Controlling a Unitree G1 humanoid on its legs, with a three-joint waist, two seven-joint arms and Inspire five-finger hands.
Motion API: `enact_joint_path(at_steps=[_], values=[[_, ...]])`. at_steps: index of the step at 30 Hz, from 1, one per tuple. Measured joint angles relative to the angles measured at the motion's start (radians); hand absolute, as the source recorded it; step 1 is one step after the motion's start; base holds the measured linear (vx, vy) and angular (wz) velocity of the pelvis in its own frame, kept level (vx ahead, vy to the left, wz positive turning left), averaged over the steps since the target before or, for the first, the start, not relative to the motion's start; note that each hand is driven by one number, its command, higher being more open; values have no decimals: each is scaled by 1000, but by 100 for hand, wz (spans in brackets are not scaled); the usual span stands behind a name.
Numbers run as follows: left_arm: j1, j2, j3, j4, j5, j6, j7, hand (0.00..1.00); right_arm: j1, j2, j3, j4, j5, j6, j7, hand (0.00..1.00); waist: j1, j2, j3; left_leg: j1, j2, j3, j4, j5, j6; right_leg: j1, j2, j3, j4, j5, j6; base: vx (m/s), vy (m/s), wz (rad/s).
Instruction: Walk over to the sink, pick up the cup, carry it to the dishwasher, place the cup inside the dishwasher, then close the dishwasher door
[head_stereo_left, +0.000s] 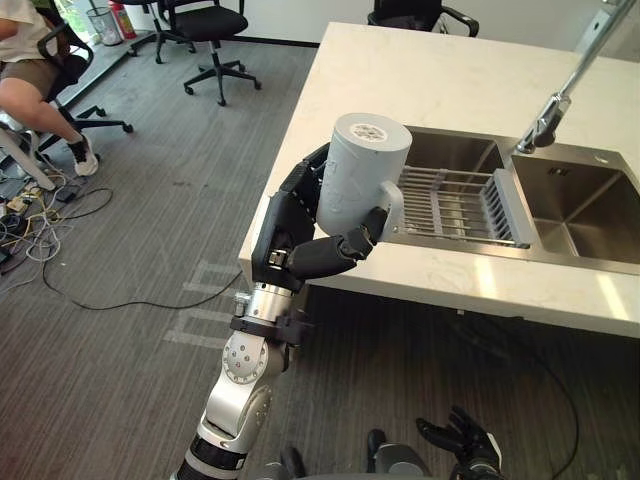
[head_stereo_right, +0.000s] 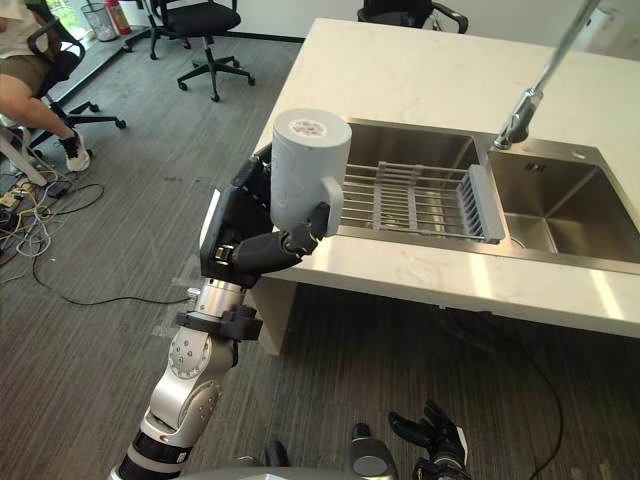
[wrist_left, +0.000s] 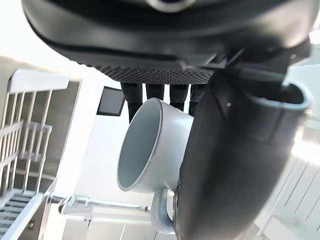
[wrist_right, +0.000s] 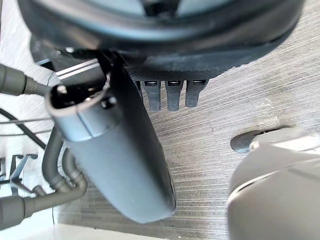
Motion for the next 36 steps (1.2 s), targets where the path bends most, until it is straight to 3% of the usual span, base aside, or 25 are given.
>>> enact_joint_path(at_steps=[3, 8, 11, 12, 13, 14, 16, 17, 19, 20, 21, 22, 23, 24, 25, 26, 27, 28, 31, 34, 36], values=[[42, 3, 33, 18, 1, 0, 6, 30, 5, -1, 11, -2, -1, 0, -1, 90, 15, -4, -19, 0, -7, -50, -21, 18, -1, 4, -1, 23, 18, -18, -17, 59, 0, 57], [111, 2, 96, 21, 1, 0, 12, 30, -5, 2, 47, -3, -2, 0, 5, 90, 45, -13, -24, -47, -36, -185, -9, 56, -1, 43, -25, -24, -1, -77, -22, 37, -74, 90], [143, -3, 122, 18, 1, 0, 30, 30, -24, 1, 47, -3, -11, -3, 0, 90, 65, -14, -24, -119, -50, -270, 24, 86, -40, 62, -33, -115, -5, -101, -17, -60, -117, 133], [154, -12, 130, 13, 1, 1, 35, 30, -27, -3, 40, -3, -11, -6, -1, 90, 62, -12, -24, -142, -32, -213, 8, 83, -67, 77, -45, -169, -9, -106, -18, -110, -48, 146], [162, -12, 138, 4, 1, 1, 35, 30, -32, -3, 35, -1, -11, -5, -5, 90, 64, -18, -21, -159, 5, -90, 34, 57, -34, 89, -47, -211, -16, -109, -17, -104, -27, 184], [174, -22, 154, -11, 1, -1, 39, 30, -34, -15, 35, -10, -13, -12, -14, 90, 67, -22, -17, -225, 106, 168, 211, -22, -12, 107, -56, -278, -30, -113, -17, -58, -1, 138], [185, -26, 163, -23, 1, -1, 40, 30, -33, -30, 35, -11, -14, -14, -19, 90, 65, -10, -18, -238, 174, 315, 330, -49, -2, 126, -55, -330, -27, -127, -5, -29, 77, 113], [202, -31, 169, -52, -1, -8, 37, 30, -31, -49, 32, -9, -20, -15, -26, 90, 53, 4, -25, -239, 168, 334, 344, -72, 10, 150, -67, -371, 0, -175, 15, -41, 141, 113], [217, -34, 175, -73, -1, -11, 36, 30, -30, -46, 28, -11, -20, -19, -31, 90, 43, -4, -25, -246, 123, 300, 312, -72, 17, 151, -92, -396, 15, -189, 4, -50, 144, 99], [224, -37, 179, -82, -1, -20, 32, 30, -32, -40, 13, -10, -21, -19, -31, 90, 42, -8, -24, -254, 89, 288, 292, -81, 32, 150, -117, -423, 30, -205, -20, -36, 194, 94], [230, -38, 188, -85, -2, -24, 32, 30, -37, -33, 8, 2, -21, -18, -31, 90, 43, -22, -16, -257, 77, 311, 327, -112, 42, 152, -154, -450, 35, -221, -27, -9, 285, 85], [240, -42, 193, -90, -2, -25, 32, 30, -45, -32, 8, 13, -23, -16, -30, 90, 44, -3, -15, -257, 99, 313, 404, -155, 48, 156, -163, -462, 86, -241, -21, 36, 228, 50], [247, -54, 198, -92, -2, -26, 31, 30, -51, -32, 9, 19, -25, -13, -29, 90, 39, 5, -10, -253, 103, 307, 420, -174, 58, 154, -173, -453, 143, -244, -21, 55, 233, 35], [259, -57, 200, -90, -2, -24, 31, 30, -60, -26, 19, 24, -30, -3, -25, 90, 38, 0, -1, -237, 85, 290, 424, -193, 65, 94, -214, -389, 319, -220, -44, 74, 220, 56], [260, -53, 188, -91, -2, -24, 29, 30, -60, -16, 32, 24, -30, -2, -16, 90, 29, 8, 1, -226, 69, 253, 409, -196, 70, 13, -207, -271, 463, -190, -77, 72, 236, 74], [260, -46, 180, -91, -2, -24, 26, 30, -56, -9, 39, 24, -30, -1, -14, 90, 21, 10, 2, -223, 59, 223, 398, -195, 69, -12, -179, -205, 498, -202, -61, 162, 246, 109], [260, -36, 167, -90, -2, -24, 25, 30, -48, 9, 42, 24, -30, -1, -8, 90, 13, 7, 5, -200, 30, 175, 351, -176, 68, -46, -115, -89, 519, -231, -36, 209, 183, 115], [259, -34, 151, -88, -6, -24, 25, 30, -38, 18, 47, 20, -30, -1, -7, 90, 13, 5, 5, -172, 5, 137, 306, -157, 77, -72, -62, -5, 503, -254, -35, 226, 163, 112], [254, -33, 110, -88, -12, -26, 23, 30, 13, 24, 79, -46, -30, -1, -7, 90, 11, -2, -2, -127, -63, 48, 267, -141, 99, -105, 20, 147, 382, -284, -24, 216, 65, 115], [259, -32, 113, -88, -20, -27, 23, 30, 31, 29, 80, -106, -32, 1, -7, 90, 32, -13, -10, -73, -98, 36, 234, -141, 99, -101, 15, 130, 298, -260, 12, 253, 6, 95], [268, -34, 135, -90, -20, -30, 23, 30, 28, 34, 83, -149, -54, 0, -7, 90, 50, -25, -26, -64, -92, 43, 234, -145, 92, -96, 16, 106, 241, -213, 8, 264, -144, 42]])
